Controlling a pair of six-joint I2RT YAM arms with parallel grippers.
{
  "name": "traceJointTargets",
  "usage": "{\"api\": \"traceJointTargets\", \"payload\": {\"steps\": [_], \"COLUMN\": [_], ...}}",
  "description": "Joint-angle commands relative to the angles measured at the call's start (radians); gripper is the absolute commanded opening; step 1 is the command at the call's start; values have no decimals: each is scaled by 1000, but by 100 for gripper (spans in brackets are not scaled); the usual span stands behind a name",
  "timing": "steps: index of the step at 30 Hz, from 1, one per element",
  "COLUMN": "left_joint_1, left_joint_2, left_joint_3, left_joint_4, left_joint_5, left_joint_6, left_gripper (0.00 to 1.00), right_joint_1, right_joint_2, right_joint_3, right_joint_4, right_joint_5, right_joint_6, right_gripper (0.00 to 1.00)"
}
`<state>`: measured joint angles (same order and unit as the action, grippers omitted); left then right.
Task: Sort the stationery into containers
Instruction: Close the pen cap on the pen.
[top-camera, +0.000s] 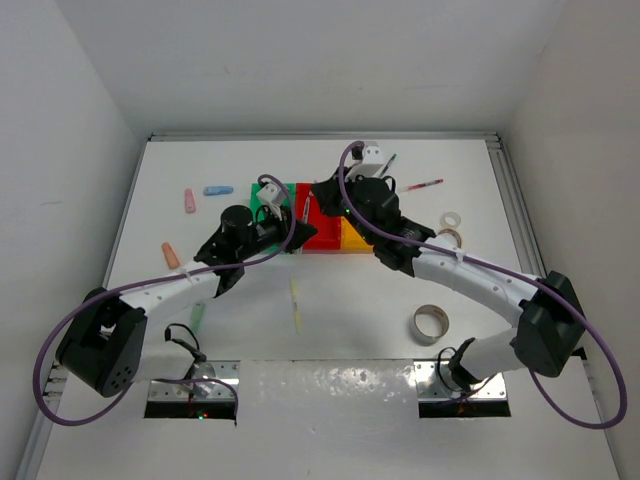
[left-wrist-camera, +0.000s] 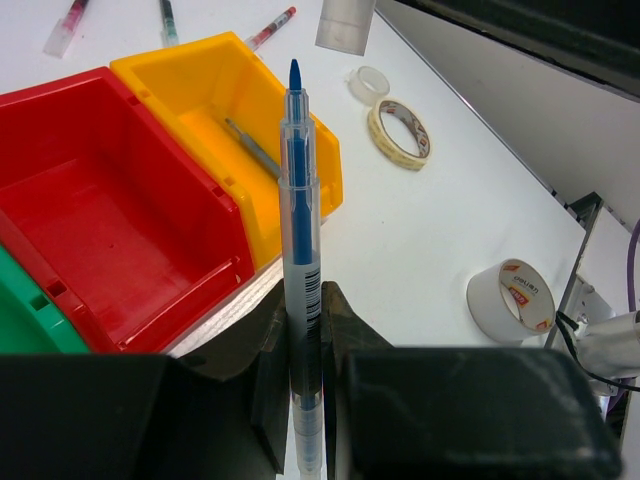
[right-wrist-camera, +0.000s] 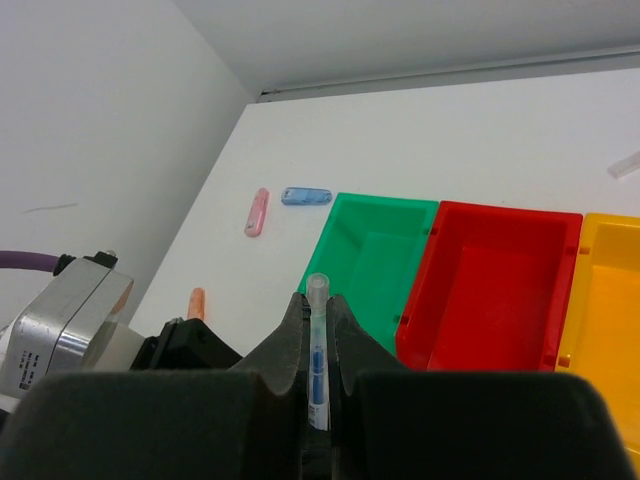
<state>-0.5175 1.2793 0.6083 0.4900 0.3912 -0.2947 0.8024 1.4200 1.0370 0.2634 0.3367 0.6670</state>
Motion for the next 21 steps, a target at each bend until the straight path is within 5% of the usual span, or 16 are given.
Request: {"api": "traceJointTargets", "payload": {"steps": [1,21], "left_joint_1": [-9,-6], "left_joint_2": [-5,-11], "left_joint_3": [24,15], "left_joint_4": [45,30], "left_joint_5": [-3,-17], "left_joint_6": [-1,5], "left_gripper": [0,0], "right_joint_1": [9,7], "right_joint_2": [2,48], "right_joint_3": [11,41], "right_joint_4": [65,43], "right_joint_5": [15,-18], "right_joint_6": [9,6], "right_gripper": [0,0]}}
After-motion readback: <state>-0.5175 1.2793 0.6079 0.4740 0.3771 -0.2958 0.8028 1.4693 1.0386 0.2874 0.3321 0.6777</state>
